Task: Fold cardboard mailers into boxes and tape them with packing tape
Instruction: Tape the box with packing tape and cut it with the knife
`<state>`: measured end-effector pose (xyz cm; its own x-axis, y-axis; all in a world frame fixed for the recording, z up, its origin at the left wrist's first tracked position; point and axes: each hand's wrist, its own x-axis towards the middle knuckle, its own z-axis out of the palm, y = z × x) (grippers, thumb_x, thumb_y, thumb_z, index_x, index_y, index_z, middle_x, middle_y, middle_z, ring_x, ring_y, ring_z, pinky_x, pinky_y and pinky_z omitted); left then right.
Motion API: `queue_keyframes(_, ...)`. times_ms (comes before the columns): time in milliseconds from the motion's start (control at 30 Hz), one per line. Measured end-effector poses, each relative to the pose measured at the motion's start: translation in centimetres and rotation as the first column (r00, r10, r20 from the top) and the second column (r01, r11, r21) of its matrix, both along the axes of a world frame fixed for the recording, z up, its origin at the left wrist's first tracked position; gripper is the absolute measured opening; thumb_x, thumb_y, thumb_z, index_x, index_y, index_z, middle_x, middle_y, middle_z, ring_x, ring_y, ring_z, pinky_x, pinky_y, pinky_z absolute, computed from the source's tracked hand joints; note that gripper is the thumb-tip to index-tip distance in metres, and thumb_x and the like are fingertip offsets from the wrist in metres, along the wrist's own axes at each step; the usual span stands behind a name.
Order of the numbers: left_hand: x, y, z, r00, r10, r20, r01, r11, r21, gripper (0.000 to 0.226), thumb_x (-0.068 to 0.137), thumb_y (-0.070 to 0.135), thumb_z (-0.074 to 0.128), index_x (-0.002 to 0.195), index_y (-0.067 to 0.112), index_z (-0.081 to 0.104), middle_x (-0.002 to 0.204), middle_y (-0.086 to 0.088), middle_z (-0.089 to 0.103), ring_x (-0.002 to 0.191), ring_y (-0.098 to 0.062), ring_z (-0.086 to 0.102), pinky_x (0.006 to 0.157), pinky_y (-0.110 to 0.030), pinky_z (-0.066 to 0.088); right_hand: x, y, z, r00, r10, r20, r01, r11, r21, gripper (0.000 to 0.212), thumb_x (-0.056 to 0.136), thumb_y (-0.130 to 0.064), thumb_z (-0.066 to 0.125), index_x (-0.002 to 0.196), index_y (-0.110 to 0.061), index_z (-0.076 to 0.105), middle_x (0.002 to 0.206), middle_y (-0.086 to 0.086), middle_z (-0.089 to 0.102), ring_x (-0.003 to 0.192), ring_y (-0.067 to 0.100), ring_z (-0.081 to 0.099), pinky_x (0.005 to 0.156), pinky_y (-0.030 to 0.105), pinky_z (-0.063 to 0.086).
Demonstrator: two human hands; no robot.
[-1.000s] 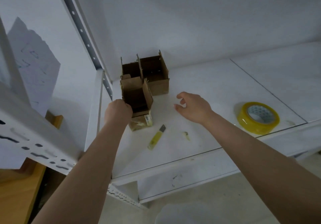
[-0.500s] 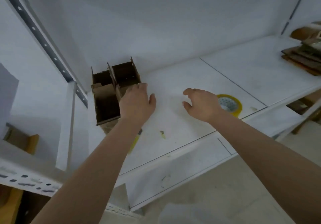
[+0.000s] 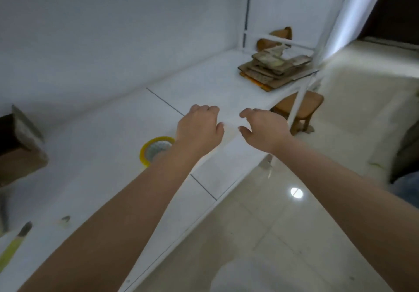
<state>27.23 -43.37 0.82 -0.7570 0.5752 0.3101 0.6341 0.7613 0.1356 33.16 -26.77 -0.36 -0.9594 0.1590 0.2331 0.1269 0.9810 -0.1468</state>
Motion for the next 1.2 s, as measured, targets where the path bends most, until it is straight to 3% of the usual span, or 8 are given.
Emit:
queue_keyframes(100, -0.2, 6.0, 0.5, 0.997, -0.079, -0.006, 0.079, 0.997, -0.008, 0.039, 0.097, 0.035, 0.046, 0.127, 0.011, 0.054, 0.122, -0.007, 0.06, 0.116, -0.027, 0.048, 0.081, -0.041, 0.046, 0.9, 5.7, 0.3, 0.997, -0.071, 0.006, 0.071, 0.997, 0.01, 0.04, 0.096, -0.038, 0.05, 0.131, -0.018, 0.05, 0.116, 0.004, 0.064, 0.107, 0.026, 0.061, 0.08, 0.039, 0.054)
queue_keyframes(300, -2.6, 14.3, 0.6, 0.986, -0.166, 0.006, 0.166, 0.986, -0.027, 0.04, 0.096, 0.035, 0.047, 0.128, 0.011, 0.054, 0.122, -0.007, 0.06, 0.115, -0.026, 0.049, 0.083, -0.041, 0.049, -0.4, 13.9, 0.0, 0.987, -0.16, 0.018, 0.16, 0.987, 0.002, 0.039, 0.096, -0.037, 0.048, 0.131, -0.02, 0.052, 0.112, 0.003, 0.063, 0.099, 0.026, 0.062, 0.066, 0.03, 0.043)
queue_keyframes(433, -6.1, 18.4, 0.3, 0.984, -0.177, -0.005, 0.177, 0.983, -0.043, 0.04, 0.097, 0.035, 0.047, 0.129, 0.012, 0.054, 0.122, -0.007, 0.061, 0.114, -0.026, 0.05, 0.083, -0.041, 0.05, -3.5, 18.3, -0.4, 0.977, -0.21, 0.031, 0.21, 0.978, 0.008, 0.029, 0.096, -0.036, 0.049, 0.117, -0.016, 0.055, 0.099, 0.004, 0.063, 0.083, 0.024, 0.056, 0.062, 0.03, 0.04)
queue_keyframes(567, -11.0, 22.4, -0.1, 0.984, -0.177, -0.002, 0.176, 0.983, -0.058, 0.039, 0.096, 0.035, 0.046, 0.127, 0.011, 0.055, 0.12, -0.007, 0.061, 0.112, -0.026, 0.051, 0.079, -0.04, 0.049, -8.1, 22.4, -0.7, 0.97, -0.237, 0.057, 0.238, 0.971, -0.001, 0.033, 0.096, -0.036, 0.048, 0.12, -0.015, 0.054, 0.108, 0.006, 0.063, 0.097, 0.028, 0.06, 0.065, 0.032, 0.042)
queue_keyframes(667, -14.9, 25.5, -0.4, 0.986, -0.163, 0.028, 0.164, 0.986, -0.03, 0.036, 0.096, 0.034, 0.048, 0.121, 0.011, 0.057, 0.116, -0.007, 0.062, 0.109, -0.026, 0.052, 0.075, -0.037, 0.047, -11.7, 25.1, -0.5, 0.964, -0.258, 0.068, 0.259, 0.966, -0.007, 0.033, 0.096, -0.037, 0.048, 0.12, -0.016, 0.054, 0.109, 0.005, 0.064, 0.1, 0.027, 0.061, 0.074, 0.036, 0.053)
queue_keyframes(867, -21.0, 31.4, -1.5, 0.982, -0.107, 0.152, 0.105, 0.994, 0.026, 0.032, 0.096, 0.033, 0.049, 0.115, 0.01, 0.061, 0.113, -0.007, 0.064, 0.102, -0.026, 0.059, 0.078, -0.038, 0.051, -16.6, 30.9, -1.6, 0.95, -0.287, 0.12, 0.294, 0.954, -0.051, 0.031, 0.097, -0.035, 0.048, 0.121, -0.017, 0.054, 0.109, 0.006, 0.064, 0.1, 0.027, 0.06, 0.075, 0.037, 0.053)
queue_keyframes(1000, -23.4, 34.3, -2.8, 0.982, -0.062, 0.177, 0.066, 0.998, -0.017, 0.03, 0.096, 0.035, 0.048, 0.109, 0.011, 0.061, 0.107, -0.007, 0.065, 0.097, -0.025, 0.059, 0.073, -0.036, 0.049, -18.9, 34.7, -2.7, 0.942, -0.297, 0.154, 0.311, 0.947, -0.076, 0.032, 0.097, -0.036, 0.049, 0.122, -0.017, 0.055, 0.112, 0.005, 0.064, 0.103, 0.026, 0.061, 0.076, 0.034, 0.052)
queue_keyframes(1200, -26.2, 38.1, -4.2, 0.972, 0.046, 0.231, -0.044, 0.999, -0.015, 0.033, 0.097, 0.042, 0.046, 0.101, 0.012, 0.061, 0.098, -0.005, 0.066, 0.093, -0.025, 0.061, 0.071, -0.035, 0.049, -23.5, 40.1, -2.9, 0.959, -0.231, 0.164, 0.246, 0.966, -0.079, 0.028, 0.095, -0.034, 0.048, 0.118, -0.019, 0.057, 0.108, 0.003, 0.064, 0.098, 0.024, 0.06, 0.076, 0.038, 0.054)
